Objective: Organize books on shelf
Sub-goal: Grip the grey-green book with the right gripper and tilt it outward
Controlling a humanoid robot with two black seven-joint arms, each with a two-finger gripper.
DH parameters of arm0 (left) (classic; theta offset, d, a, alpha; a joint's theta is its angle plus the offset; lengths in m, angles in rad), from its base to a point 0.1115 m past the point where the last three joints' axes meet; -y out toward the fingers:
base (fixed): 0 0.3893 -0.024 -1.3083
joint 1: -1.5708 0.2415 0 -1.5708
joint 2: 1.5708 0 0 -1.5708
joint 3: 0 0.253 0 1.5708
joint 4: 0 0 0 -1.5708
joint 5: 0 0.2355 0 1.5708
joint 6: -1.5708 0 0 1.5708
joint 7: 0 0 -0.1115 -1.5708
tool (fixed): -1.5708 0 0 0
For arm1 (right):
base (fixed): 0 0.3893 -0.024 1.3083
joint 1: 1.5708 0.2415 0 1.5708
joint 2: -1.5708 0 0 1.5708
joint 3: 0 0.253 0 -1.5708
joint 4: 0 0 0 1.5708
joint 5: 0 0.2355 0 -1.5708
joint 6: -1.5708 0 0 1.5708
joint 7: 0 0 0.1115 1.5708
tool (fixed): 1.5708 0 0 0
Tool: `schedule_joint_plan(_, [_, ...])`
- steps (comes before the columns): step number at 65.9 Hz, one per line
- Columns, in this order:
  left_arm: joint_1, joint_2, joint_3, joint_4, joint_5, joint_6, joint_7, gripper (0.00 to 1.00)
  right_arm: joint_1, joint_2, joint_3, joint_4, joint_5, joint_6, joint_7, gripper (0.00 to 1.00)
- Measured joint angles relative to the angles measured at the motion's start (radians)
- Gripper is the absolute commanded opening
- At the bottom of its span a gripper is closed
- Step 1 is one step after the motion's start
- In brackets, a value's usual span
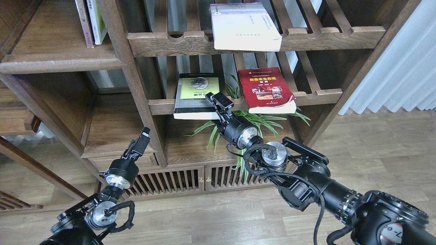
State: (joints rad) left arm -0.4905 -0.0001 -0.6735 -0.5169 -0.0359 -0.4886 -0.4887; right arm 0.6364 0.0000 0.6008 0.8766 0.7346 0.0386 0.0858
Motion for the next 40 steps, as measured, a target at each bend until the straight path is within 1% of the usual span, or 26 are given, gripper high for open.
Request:
schedule_joint_plan(7, [0.0, 0.0, 0.0, 0.0, 0.0, 0.0, 0.0, 1.0, 0.008, 0.0, -0.001, -0.007, 0.004, -0.009, -0.001, 0.88])
schedule_joint_plan(14, [0.0, 0.0, 0.001, 0.0, 0.0, 0.0, 0.0, 1.0, 0.014, 0.0, -0.001, -0.01, 0.022, -0.045, -0.002, 0.84])
schedule_joint_plan(15, [0.0, 0.0, 0.002, 0.0, 0.0, 0.0, 0.0, 1.0, 0.015, 0.0, -0.001, -0.01, 0.025, -0.049, -0.002, 0.81])
schedule_joint_plan(17, [0.0, 0.0, 0.002, 0.001, 0.0, 0.0, 0.0, 1.0, 0.016, 0.0, -0.001, -0.011, 0.031, -0.058, -0.003, 0.78])
schedule_joint_plan(19, [0.0, 0.0, 0.002, 0.001, 0.0, 0.0, 0.0, 1.0, 0.018, 0.0, -0.001, -0.011, 0.038, -0.066, -0.004, 0.72])
schedule_joint_plan(20, [0.0, 0.0, 0.002, 0.001, 0.0, 0.0, 0.0, 1.0, 0.018, 0.0, -0.001, -0.011, 0.04, -0.067, -0.005, 0.67])
schedule_joint_plan(21, [0.0, 0.0, 0.002, 0.001, 0.0, 0.0, 0.0, 1.0, 0.019, 0.0, -0.001, -0.011, 0.044, -0.07, -0.007, 0.55])
schedule_joint_plan(22, [0.001, 0.0, 0.004, 0.001, 0.0, 0.0, 0.0, 1.0, 0.02, 0.0, 0.001, -0.011, 0.05, -0.075, -0.012, 0.53])
schedule_joint_plan(24, [0.002, 0.0, 0.005, 0.001, 0.0, 0.0, 0.0, 1.0, 0.02, 0.0, 0.003, -0.011, 0.052, -0.076, -0.014, 0.45])
schedule_joint_plan(26, [0.002, 0.0, 0.006, 0.001, 0.0, 0.0, 0.0, 1.0, 0.02, 0.0, 0.005, -0.012, 0.054, -0.076, -0.016, 0.41])
schedule_joint_plan(32, [0.003, 0.0, 0.008, 0.001, 0.0, 0.0, 0.0, 1.0, 0.021, 0.0, 0.011, -0.017, 0.061, -0.075, -0.019, 0.36])
schedule_joint_plan(39, [0.002, 0.0, 0.008, 0.0, 0.001, 0.0, 0.0, 1.0, 0.024, 0.0, 0.03, -0.027, 0.067, -0.07, -0.02, 0.19])
schedule_joint_plan(40, [0.002, 0.0, 0.008, 0.0, 0.001, 0.0, 0.0, 1.0, 0.025, 0.0, 0.033, -0.028, 0.067, -0.07, -0.02, 0.14])
